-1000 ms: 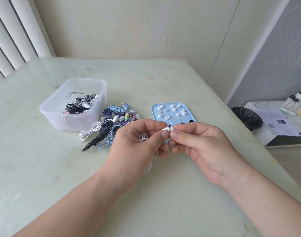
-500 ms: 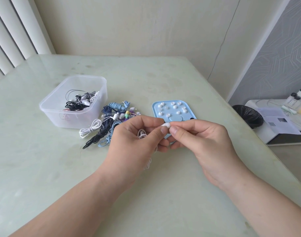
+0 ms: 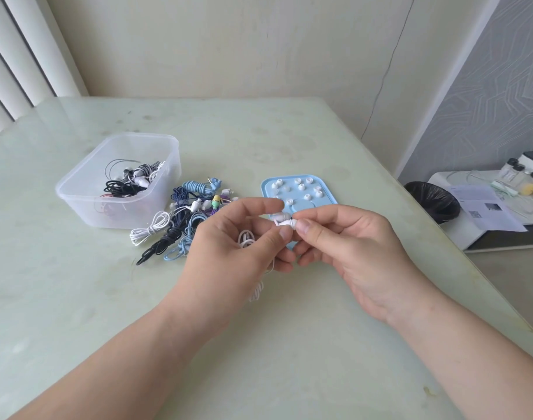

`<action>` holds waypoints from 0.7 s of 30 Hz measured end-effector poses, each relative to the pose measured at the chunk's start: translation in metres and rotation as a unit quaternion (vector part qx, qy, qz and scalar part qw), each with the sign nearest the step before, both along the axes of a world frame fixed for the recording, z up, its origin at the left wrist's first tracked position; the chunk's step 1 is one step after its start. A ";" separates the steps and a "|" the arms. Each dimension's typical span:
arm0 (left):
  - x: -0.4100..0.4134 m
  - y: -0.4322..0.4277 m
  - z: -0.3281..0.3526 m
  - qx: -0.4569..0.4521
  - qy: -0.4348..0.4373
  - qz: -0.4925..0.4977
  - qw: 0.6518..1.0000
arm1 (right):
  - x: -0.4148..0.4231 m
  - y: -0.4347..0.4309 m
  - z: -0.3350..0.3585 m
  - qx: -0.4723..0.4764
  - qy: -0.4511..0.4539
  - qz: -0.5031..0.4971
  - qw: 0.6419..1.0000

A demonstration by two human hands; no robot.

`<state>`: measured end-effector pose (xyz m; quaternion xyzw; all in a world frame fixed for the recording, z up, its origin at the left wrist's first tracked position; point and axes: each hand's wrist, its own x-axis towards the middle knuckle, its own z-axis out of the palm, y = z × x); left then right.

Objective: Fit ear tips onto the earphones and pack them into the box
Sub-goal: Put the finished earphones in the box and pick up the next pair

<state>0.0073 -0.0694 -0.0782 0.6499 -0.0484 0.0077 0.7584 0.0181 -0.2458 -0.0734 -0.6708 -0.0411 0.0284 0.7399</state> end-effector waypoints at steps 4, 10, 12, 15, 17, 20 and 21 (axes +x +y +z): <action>0.000 0.001 0.001 0.004 0.001 0.000 1.000 | 0.000 0.000 0.001 0.009 0.004 -0.020 1.000; 0.000 0.001 0.001 0.008 0.008 -0.020 1.000 | -0.001 0.000 0.002 -0.012 0.002 -0.020 1.000; 0.001 0.001 0.000 0.011 0.005 -0.019 1.000 | -0.002 0.000 0.003 -0.017 0.000 -0.024 1.000; 0.002 0.002 -0.002 -0.006 0.006 -0.012 1.000 | -0.002 0.000 0.003 -0.011 0.004 -0.029 1.000; 0.003 0.002 -0.001 -0.029 0.010 -0.010 0.999 | -0.002 0.001 0.003 0.002 0.013 -0.027 1.000; 0.004 0.005 0.007 -0.096 0.032 -0.014 0.995 | -0.006 0.004 0.006 0.003 0.032 0.021 0.999; 0.004 0.006 0.011 -0.126 0.046 -0.023 0.991 | -0.008 0.006 0.008 -0.005 0.037 0.046 0.998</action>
